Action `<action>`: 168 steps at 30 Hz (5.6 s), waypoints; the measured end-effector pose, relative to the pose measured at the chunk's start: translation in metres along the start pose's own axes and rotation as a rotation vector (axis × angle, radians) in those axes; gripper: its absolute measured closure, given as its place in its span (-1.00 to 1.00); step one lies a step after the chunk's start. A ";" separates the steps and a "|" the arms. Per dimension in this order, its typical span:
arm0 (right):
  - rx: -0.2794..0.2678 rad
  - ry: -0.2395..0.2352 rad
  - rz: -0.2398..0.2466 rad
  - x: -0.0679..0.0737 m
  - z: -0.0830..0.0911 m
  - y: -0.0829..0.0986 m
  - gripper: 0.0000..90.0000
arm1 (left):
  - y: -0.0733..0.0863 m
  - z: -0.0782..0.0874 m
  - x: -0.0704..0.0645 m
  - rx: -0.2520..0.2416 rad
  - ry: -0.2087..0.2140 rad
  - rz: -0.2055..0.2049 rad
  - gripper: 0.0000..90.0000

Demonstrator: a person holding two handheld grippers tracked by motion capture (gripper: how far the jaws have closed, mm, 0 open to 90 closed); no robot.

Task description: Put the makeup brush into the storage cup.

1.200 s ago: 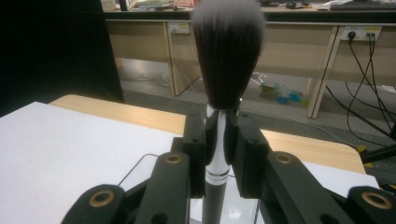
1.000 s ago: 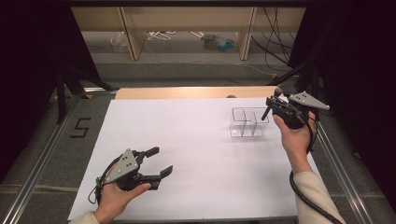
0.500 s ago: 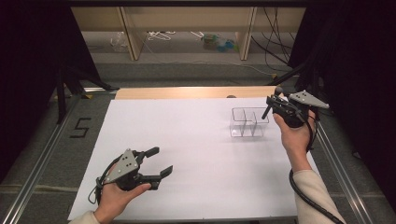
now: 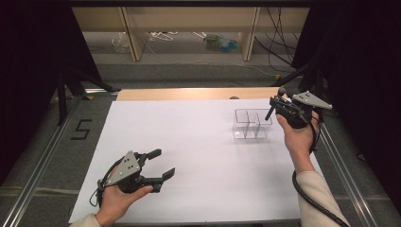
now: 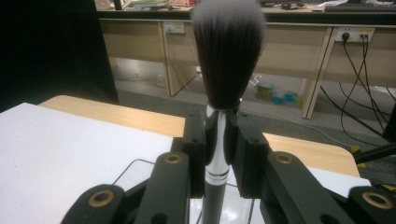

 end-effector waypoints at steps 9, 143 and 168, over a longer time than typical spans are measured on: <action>-0.012 -0.003 -0.002 0.000 -0.003 0.000 0.72 | 0.000 0.000 0.000 0.000 0.000 0.000 -0.53; 0.143 -0.003 0.028 -0.002 -0.040 0.045 0.72 | 0.001 0.000 0.000 0.008 0.004 -0.011 -0.52; 0.115 0.005 0.011 -0.007 -0.025 0.039 -0.71 | 0.000 0.002 0.002 -0.004 0.000 -0.006 -0.53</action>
Point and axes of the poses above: each handheld gripper's, and its own axes: z roughly backward along the jaws, y roughly out of its underside, x roughly to its left, the point moved 7 cm from there along -z, roughly forward along the jaws, and after that the axes turned 8 degrees about y, right-handed, at the moved point
